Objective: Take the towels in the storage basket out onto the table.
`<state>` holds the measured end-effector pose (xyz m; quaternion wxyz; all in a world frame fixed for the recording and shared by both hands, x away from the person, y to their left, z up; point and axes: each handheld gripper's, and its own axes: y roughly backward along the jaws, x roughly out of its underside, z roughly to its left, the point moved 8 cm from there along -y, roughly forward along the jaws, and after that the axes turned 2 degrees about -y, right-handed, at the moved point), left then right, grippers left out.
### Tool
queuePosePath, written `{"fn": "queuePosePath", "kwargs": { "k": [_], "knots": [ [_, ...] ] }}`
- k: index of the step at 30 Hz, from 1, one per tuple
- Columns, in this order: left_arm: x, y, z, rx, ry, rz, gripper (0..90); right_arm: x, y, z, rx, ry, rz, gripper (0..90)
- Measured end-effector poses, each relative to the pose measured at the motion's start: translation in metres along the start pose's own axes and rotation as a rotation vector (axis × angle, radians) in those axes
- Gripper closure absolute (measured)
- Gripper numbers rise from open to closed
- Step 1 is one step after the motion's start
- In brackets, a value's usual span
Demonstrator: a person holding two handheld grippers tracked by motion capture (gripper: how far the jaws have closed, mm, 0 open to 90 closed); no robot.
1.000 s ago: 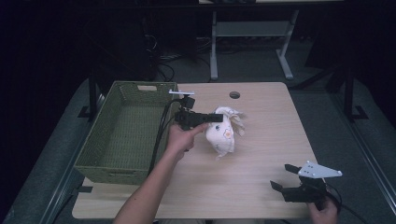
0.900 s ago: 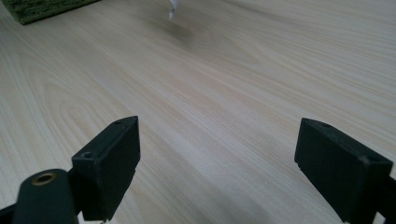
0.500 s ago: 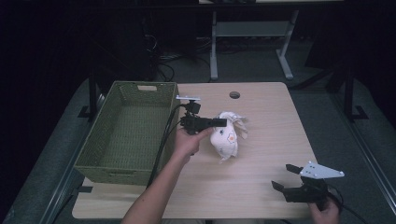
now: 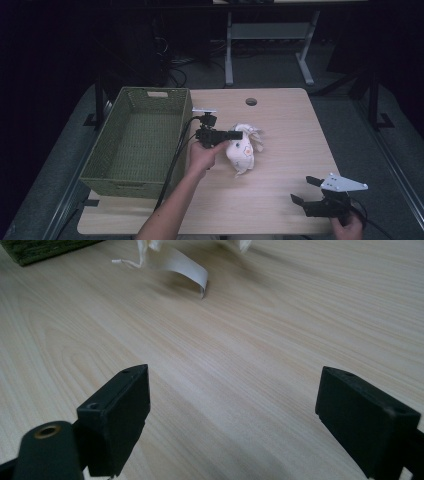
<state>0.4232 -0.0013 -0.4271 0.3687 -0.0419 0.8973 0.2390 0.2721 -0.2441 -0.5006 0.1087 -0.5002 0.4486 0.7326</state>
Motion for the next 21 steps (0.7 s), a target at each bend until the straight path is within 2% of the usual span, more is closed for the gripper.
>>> {"fn": "queuePosePath", "kwargs": {
  "k": [8,10,21],
  "knots": [
    [0.007,-0.01,0.008,-0.027,0.011,0.012,78.0,0.0,-0.001,0.0,-0.002,0.003,0.003,14.0],
    [0.009,-0.013,0.01,-0.027,0.03,0.014,77.8,0.0,0.0,0.0,-0.004,0.003,0.002,14.0],
    [0.017,-0.023,0.017,-0.074,0.03,0.03,75.9,0.0,0.0,0.0,-0.002,0.003,0.002,14.0]
  ]
}}
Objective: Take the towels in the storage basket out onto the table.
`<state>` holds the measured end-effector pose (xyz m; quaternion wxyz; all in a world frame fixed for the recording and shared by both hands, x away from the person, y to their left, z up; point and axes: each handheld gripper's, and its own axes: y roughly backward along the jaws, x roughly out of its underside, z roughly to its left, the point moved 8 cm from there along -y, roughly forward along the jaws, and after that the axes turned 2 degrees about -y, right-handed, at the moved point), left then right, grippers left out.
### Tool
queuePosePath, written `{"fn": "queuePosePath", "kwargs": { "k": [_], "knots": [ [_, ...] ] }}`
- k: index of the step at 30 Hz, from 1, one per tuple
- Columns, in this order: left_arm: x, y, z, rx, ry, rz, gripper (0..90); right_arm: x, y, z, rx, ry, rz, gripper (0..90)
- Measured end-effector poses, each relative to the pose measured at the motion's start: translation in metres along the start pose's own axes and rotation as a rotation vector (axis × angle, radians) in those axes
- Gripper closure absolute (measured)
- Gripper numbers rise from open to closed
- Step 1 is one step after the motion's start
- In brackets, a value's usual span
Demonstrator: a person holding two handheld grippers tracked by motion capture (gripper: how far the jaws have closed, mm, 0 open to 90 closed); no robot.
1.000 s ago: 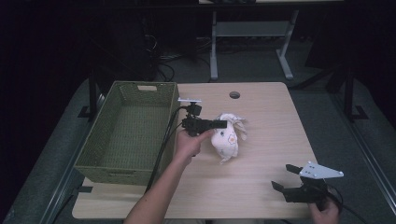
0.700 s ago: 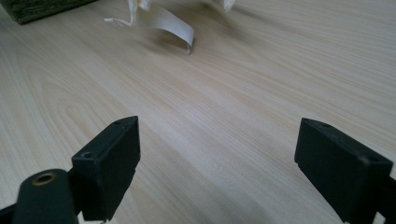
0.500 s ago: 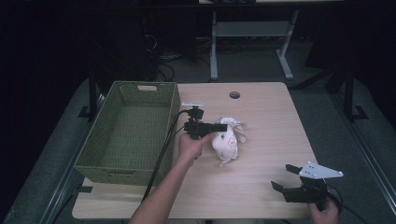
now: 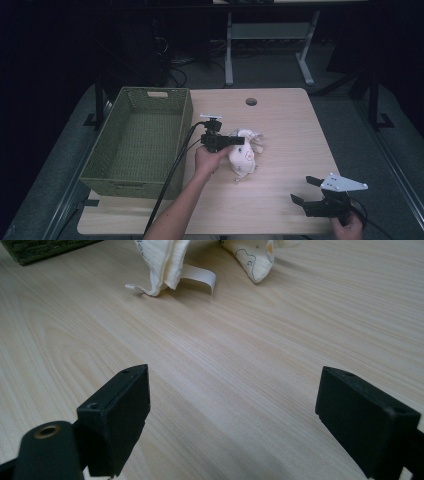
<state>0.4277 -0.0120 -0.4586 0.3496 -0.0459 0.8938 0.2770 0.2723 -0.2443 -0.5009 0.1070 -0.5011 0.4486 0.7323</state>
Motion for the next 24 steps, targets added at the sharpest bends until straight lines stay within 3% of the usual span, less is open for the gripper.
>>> {"fn": "queuePosePath", "kwargs": {
  "k": [8,14,24],
  "knots": [
    [0.0018,0.001,0.0001,-0.013,-0.023,0.015,73.1,0.0001,0.0006,0.0017,-0.002,0.003,0.001,14.0],
    [0.0036,0.0008,0.0018,-0.029,-0.016,-0.014,71.3,-0.0011,-0.0009,0.0006,-0.001,0.003,-0.002,14.0],
    [0.0046,0.0014,0.0006,-0.052,-0.008,-0.018,55.7,-0.0009,-0.0017,0.0003,-0.001,0.003,-0.001,14.0]
  ]
}}
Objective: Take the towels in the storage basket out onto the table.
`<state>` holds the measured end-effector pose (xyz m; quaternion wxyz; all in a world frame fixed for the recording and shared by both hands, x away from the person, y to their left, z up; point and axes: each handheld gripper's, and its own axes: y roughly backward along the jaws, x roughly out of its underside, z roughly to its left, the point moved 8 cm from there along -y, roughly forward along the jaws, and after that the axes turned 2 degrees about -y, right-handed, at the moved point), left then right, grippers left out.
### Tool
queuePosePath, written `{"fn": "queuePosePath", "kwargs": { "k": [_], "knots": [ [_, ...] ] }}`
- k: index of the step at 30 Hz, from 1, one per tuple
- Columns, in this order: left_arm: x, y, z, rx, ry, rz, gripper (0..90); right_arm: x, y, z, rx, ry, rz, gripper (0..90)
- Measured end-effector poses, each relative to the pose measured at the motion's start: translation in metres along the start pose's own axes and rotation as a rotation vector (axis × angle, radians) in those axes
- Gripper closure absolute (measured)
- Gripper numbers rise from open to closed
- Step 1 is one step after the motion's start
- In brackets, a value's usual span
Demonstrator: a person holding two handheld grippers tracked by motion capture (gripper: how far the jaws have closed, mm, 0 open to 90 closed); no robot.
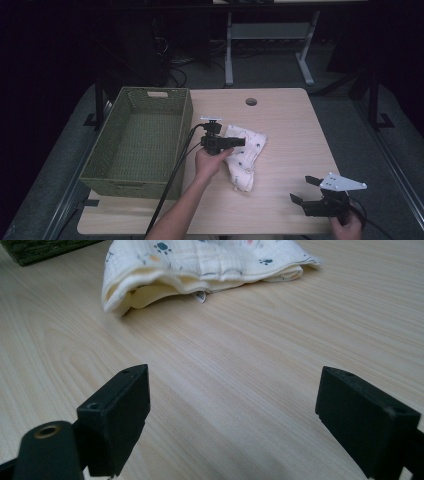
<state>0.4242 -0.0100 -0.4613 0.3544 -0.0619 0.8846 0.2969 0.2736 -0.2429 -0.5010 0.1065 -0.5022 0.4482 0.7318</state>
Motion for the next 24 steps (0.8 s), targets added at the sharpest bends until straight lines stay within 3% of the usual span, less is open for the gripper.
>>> {"fn": "queuePosePath", "kwargs": {
  "k": [6,8,10,17,19,24],
  "knots": [
    [0.0,0.0,-0.007,0.003,-0.012,-0.039,52.4,0.0,0.0,0.0,0.0,-0.002,-0.003,14.0],
    [0.001,0.001,-0.007,0.012,0.014,-0.066,52.4,0.0,0.0,0.0,-0.001,-0.001,-0.003,14.0],
    [0.004,0.002,-0.005,-0.016,-0.013,-0.055,52.4,0.0,0.0,0.0,-0.001,-0.003,-0.002,14.0],
    [0.012,0.015,-0.004,-0.048,-0.041,-0.088,50.8,0.0,0.0,0.0,-0.004,0.001,-0.001,14.0],
    [0.016,0.019,-0.006,-0.031,-0.03,-0.098,50.2,0.0,0.0,0.0,-0.004,-0.001,-0.002,14.0],
    [0.025,0.031,-0.004,-0.062,-0.061,-0.095,48.9,0.0,-0.001,0.001,-0.004,0.002,0.002,14.0]
  ]
}}
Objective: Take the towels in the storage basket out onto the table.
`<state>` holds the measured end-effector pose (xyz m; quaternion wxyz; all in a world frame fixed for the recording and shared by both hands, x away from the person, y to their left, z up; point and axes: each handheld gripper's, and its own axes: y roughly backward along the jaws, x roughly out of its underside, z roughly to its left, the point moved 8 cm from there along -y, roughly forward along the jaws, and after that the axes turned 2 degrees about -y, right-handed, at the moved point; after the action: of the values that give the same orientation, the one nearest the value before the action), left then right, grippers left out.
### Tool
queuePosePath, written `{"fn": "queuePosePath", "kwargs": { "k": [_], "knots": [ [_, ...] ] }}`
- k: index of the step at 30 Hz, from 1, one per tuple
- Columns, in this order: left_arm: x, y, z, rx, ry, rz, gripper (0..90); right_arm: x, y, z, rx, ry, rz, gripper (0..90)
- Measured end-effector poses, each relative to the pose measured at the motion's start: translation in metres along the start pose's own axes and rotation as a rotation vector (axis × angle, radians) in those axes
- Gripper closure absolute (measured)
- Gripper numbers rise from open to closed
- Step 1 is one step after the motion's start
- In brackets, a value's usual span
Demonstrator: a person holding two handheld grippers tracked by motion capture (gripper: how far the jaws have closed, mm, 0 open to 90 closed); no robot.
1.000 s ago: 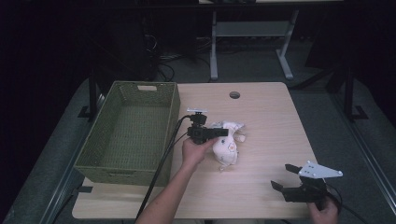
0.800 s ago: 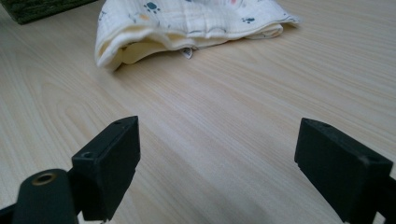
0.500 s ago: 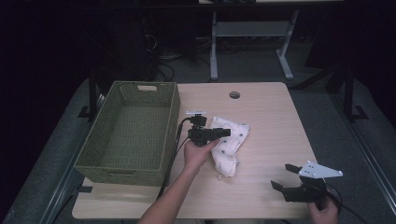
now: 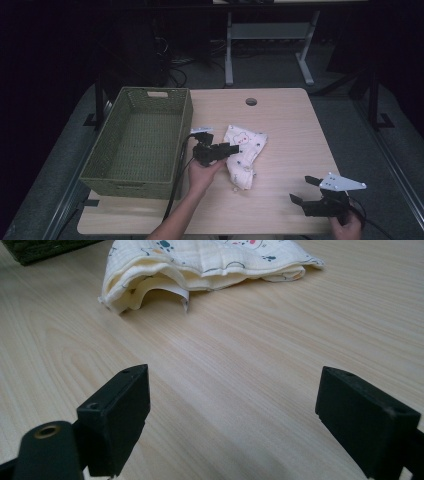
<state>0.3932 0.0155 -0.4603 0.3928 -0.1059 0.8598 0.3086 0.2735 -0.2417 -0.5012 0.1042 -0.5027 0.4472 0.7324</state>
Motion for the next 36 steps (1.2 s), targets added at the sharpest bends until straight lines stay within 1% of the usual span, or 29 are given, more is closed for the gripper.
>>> {"fn": "queuePosePath", "kwargs": {
  "k": [1,3,4,7,9,10,11,13,17,19,20,22,25,28,31,32,35,36],
  "knots": [
    [0.001,0.003,0.001,-0.014,-0.012,-0.001,48.8,0.0,0.0,0.0,0.001,0.001,0.001,14.0],
    [0.003,0.008,0.002,-0.011,-0.008,-0.006,48.5,0.0,-0.001,0.001,-0.001,0.002,0.003,14.0],
    [0.004,0.01,0.002,-0.016,-0.015,-0.006,48.4,0.0,-0.001,0.002,-0.001,0.006,0.005,14.0],
    [0.008,0.015,-0.005,-0.019,-0.05,-0.003,47.8,-0.001,-0.002,0.003,0.0,0.014,0.007,14.0],
    [0.011,0.018,-0.008,-0.015,-0.061,-0.001,47.3,-0.001,-0.002,0.004,-0.001,0.016,0.009,14.0],
    [0.013,0.02,-0.01,-0.022,-0.074,-0.003,46.8,-0.001,-0.002,0.005,0.001,0.018,0.009,14.0],
    [0.014,0.022,-0.011,-0.029,-0.089,-0.005,46.2,-0.001,-0.003,0.005,0.001,0.019,0.011,14.0],
    [0.017,0.025,-0.013,-0.027,-0.1,-0.001,45.5,-0.001,-0.004,0.006,0.0,0.021,0.011,14.0],
    [0.024,0.032,-0.015,-0.038,-0.143,0.005,43.3,0.0,-0.007,0.007,-0.002,0.023,0.023,14.0],
    [0.028,0.035,-0.015,-0.032,-0.144,0.002,41.7,0.0,-0.008,0.007,-0.003,0.026,0.022,14.0],
    [0.03,0.037,-0.016,-0.03,-0.15,-0.002,41.6,0.0,-0.008,0.007,-0.003,0.025,0.022,14.0],
    [0.034,0.039,-0.017,-0.034,-0.169,0.007,40.6,0.0,-0.008,0.007,-0.001,0.022,0.022,14.0],
    [0.041,0.045,-0.021,-0.033,-0.179,0.004,38.1,0.0,-0.008,0.007,0.0,0.021,0.023,14.0],
    [0.048,0.052,-0.024,-0.036,-0.201,0.003,36.7,0.0,-0.008,0.008,-0.001,0.02,0.025,14.0],
    [0.055,0.06,-0.025,-0.027,-0.202,-0.005,36.5,0.0,-0.008,0.008,-0.002,0.024,0.023,14.0],
    [0.057,0.062,-0.024,-0.027,-0.209,-0.007,36.3,0.0,-0.008,0.008,-0.002,0.024,0.022,14.0],
    [0.066,0.066,-0.025,-0.014,-0.203,0.006,36.1,0.001,-0.009,0.009,-0.002,0.024,0.031,14.0],
    [0.068,0.068,-0.026,-0.017,-0.212,0.004,35.6,0.001,-0.009,0.01,-0.002,0.024,0.033,14.0]
  ]
}}
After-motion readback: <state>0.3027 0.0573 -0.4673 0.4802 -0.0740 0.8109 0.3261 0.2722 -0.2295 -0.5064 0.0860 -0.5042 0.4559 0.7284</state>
